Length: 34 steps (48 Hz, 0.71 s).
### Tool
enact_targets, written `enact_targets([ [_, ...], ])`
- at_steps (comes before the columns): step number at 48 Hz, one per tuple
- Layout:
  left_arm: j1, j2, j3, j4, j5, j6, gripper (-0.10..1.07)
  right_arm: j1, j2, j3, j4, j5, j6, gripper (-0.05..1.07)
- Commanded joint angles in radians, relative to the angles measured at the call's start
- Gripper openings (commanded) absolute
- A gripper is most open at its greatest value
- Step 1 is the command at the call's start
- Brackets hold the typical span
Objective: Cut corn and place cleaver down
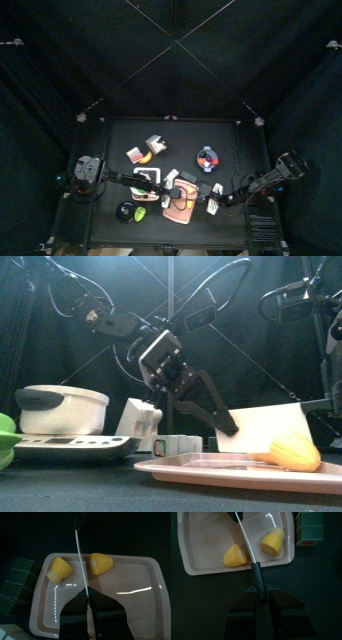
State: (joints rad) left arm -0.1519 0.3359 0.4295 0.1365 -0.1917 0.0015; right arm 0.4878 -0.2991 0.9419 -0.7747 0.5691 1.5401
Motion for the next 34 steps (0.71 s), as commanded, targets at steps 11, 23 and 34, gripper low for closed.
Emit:
enact_targets([
  [11, -0.021, -0.067, -0.020, 0.012, -0.015, 0.005, 0.33, -0.028, -0.057, -0.038, -0.046, 0.005, 0.003, 0.33],
  [23, -0.021, -0.066, -0.026, 0.012, -0.017, 0.005, 0.33, -0.028, -0.060, -0.040, -0.046, 0.005, 0.002, 0.33],
  [34, -0.021, -0.086, -0.035, 0.011, -0.026, 0.003, 0.40, -0.023, -0.098, -0.041, -0.041, 0.006, 0.002, 0.33],
])
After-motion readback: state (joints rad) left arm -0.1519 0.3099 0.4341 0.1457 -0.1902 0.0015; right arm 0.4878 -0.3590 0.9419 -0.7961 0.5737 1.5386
